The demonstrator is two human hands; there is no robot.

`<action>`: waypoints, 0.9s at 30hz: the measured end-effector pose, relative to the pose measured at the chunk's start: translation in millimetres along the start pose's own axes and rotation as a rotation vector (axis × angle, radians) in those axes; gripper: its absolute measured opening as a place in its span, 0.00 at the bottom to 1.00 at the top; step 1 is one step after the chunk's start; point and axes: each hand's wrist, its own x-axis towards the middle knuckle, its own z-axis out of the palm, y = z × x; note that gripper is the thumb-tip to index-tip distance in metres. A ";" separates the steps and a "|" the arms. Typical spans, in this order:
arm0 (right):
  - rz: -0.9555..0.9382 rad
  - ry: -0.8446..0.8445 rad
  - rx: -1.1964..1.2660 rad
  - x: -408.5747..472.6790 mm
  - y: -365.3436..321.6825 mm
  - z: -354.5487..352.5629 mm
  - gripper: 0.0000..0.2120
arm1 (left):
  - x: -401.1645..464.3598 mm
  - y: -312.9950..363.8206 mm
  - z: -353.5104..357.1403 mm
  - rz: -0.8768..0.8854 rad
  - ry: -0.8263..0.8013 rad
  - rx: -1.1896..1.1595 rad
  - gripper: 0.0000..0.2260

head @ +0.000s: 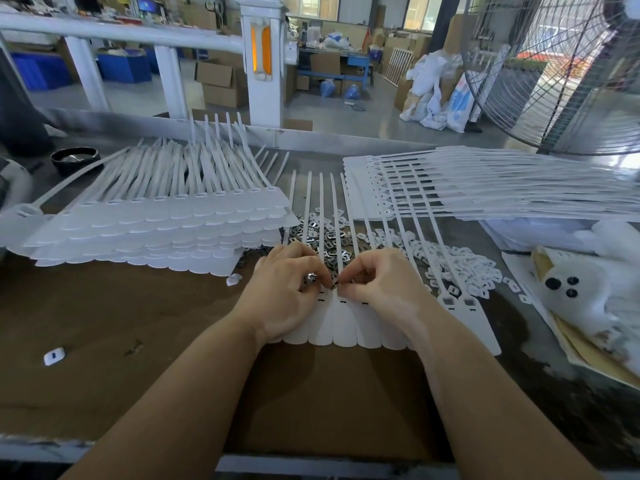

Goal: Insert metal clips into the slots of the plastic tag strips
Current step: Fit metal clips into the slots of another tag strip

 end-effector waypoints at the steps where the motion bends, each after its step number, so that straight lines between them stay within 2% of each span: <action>1: -0.015 0.010 0.009 -1.7 1.0 0.2 0.05 | -0.1 -0.1 -0.2 0.000 -0.002 0.004 0.09; 3: -0.045 0.065 0.072 -5.5 2.8 -0.5 0.05 | -0.4 -0.4 -0.1 0.002 -0.006 0.006 0.09; 6: -0.026 0.250 0.213 -6.3 5.9 -9.0 0.09 | 0.5 -0.2 -0.1 0.007 -0.014 0.005 0.10; 8: 0.019 0.392 0.155 -4.9 11.7 -18.7 0.09 | 0.5 -0.4 0.2 0.010 -0.019 0.001 0.11; 10: 0.066 0.464 0.044 -3.3 18.7 -28.8 0.08 | -0.1 -1.0 0.4 0.014 -0.015 -0.007 0.12; 14: 0.140 0.402 -0.162 -2.2 28.8 -34.8 0.09 | -0.4 -1.4 0.6 0.020 -0.007 -0.007 0.11; 21: 0.111 0.317 -0.435 -0.7 26.9 -25.9 0.11 | -0.3 -1.7 0.5 0.014 -0.004 -0.013 0.11; 27: 0.091 0.332 -0.583 3.4 24.2 -17.6 0.10 | -0.7 -0.8 -0.3 0.015 -0.014 -0.009 0.11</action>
